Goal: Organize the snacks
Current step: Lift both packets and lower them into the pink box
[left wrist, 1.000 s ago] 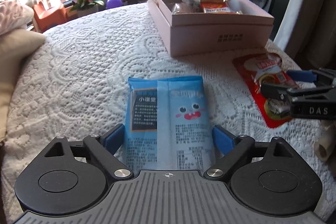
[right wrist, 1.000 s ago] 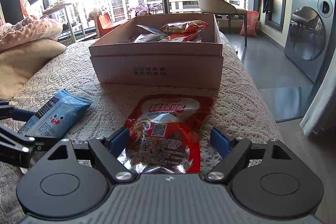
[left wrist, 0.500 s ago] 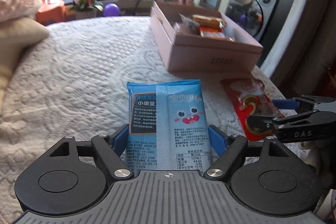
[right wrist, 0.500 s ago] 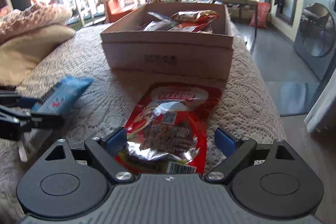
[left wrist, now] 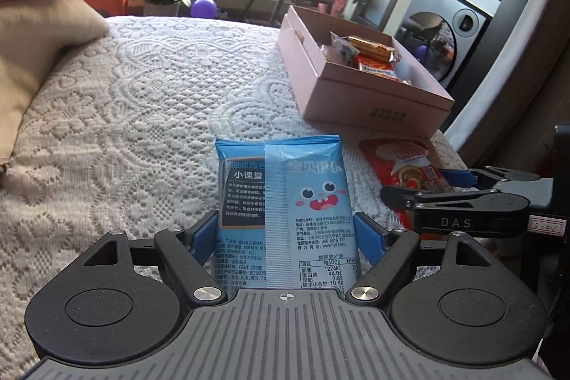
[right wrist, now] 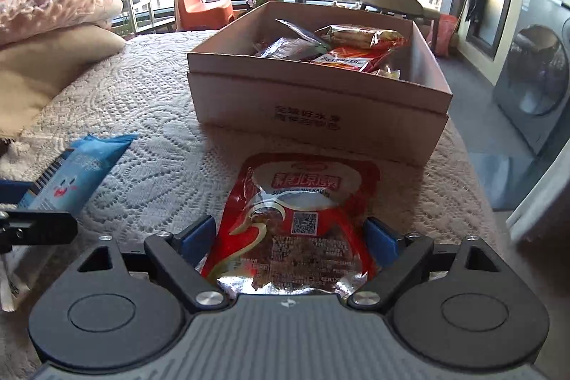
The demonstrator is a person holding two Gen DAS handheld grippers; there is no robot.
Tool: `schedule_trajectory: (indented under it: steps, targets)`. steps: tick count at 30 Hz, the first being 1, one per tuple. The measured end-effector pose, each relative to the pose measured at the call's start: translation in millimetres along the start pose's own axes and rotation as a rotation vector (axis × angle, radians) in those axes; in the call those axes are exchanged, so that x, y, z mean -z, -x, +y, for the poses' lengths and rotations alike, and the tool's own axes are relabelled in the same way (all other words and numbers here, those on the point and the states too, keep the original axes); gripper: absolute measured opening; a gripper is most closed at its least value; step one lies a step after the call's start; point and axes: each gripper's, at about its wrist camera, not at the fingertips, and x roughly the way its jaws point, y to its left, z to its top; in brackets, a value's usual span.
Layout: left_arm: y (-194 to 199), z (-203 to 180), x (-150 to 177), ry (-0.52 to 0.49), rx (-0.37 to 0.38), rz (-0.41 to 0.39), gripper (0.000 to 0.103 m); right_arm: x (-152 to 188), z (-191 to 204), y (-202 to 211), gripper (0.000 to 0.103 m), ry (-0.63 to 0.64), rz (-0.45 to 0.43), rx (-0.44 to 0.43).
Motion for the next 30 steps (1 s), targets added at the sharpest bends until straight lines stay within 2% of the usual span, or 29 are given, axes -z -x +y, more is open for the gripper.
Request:
schedule_trajectory:
  steps: [3,7,13,22,30]
  targets:
    - [0.8,-2.1,1.1,-0.002,0.004,0.002,0.085,3.3,-3.6,9.0,0.069,0.025,0.000,-0.024]
    - [-2.2,-7.0,2.8,-0.009,0.012,0.019,0.085,12.7,-6.1,23.7,0.064,0.064,0.003,-0.030]
    - [-3.6,-14.2,3.1,-0.020,0.022,0.027,0.085,19.6,-12.9,41.6,0.062,0.088,-0.017,-0.016]
    - [-7.4,-34.9,-0.7,-0.075,0.014,0.041,0.085,13.4,-27.0,71.3,0.062,0.069,-0.114,-0.023]
    - [-3.9,-58.3,-22.4,-0.173,0.016,-0.003,0.085,-6.1,-56.5,113.6,0.062,-0.012,-0.269,-0.009]
